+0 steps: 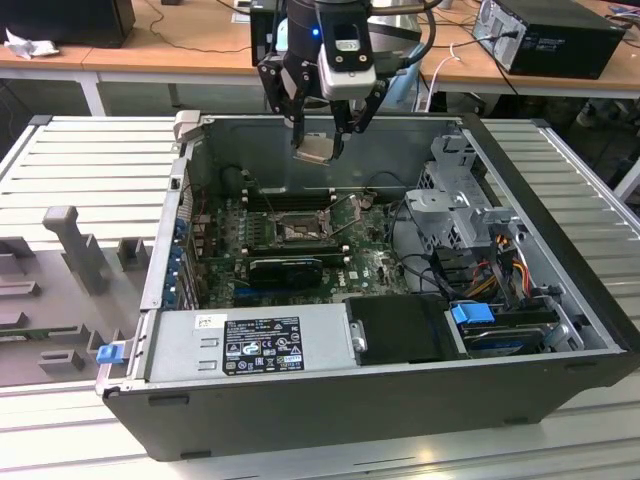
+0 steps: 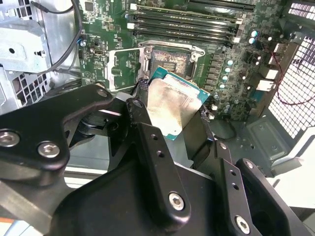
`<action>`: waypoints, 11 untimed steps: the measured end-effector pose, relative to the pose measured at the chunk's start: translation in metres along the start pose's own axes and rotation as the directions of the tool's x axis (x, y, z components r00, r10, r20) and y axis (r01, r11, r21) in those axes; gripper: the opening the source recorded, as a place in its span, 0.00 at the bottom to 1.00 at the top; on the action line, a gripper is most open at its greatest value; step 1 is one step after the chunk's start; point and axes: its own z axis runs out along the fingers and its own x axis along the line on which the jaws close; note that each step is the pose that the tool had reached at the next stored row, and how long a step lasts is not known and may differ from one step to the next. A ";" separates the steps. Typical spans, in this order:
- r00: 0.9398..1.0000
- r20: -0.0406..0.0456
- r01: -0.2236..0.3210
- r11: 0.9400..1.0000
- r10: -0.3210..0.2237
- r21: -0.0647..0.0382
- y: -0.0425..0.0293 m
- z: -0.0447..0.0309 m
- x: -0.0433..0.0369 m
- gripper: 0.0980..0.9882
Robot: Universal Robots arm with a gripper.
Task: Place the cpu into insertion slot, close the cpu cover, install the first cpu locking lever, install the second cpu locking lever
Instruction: 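Place the cpu into insertion slot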
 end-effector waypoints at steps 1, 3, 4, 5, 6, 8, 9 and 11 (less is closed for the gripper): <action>1.000 0.000 -0.003 1.000 0.003 0.000 0.0000 0.0000 0.0000 0.48; 1.000 0.001 -0.009 1.000 0.009 0.000 0.0000 0.0000 0.0000 0.48; 1.000 0.001 -0.011 1.000 0.011 0.000 0.0000 0.0000 0.0000 0.48; 1.000 0.001 -0.014 1.000 0.014 0.000 0.0000 0.0000 0.0000 0.48; 1.000 0.001 -0.016 1.000 0.016 0.000 0.0000 0.0000 0.0000 0.48; 1.000 0.002 -0.022 1.000 0.022 0.000 0.0000 0.0001 0.0000 0.48; 1.000 0.002 -0.024 1.000 0.024 0.000 0.0000 0.0001 0.0000 0.48; 1.000 0.003 -0.031 1.000 0.031 -0.001 0.0000 0.0001 0.0000 0.48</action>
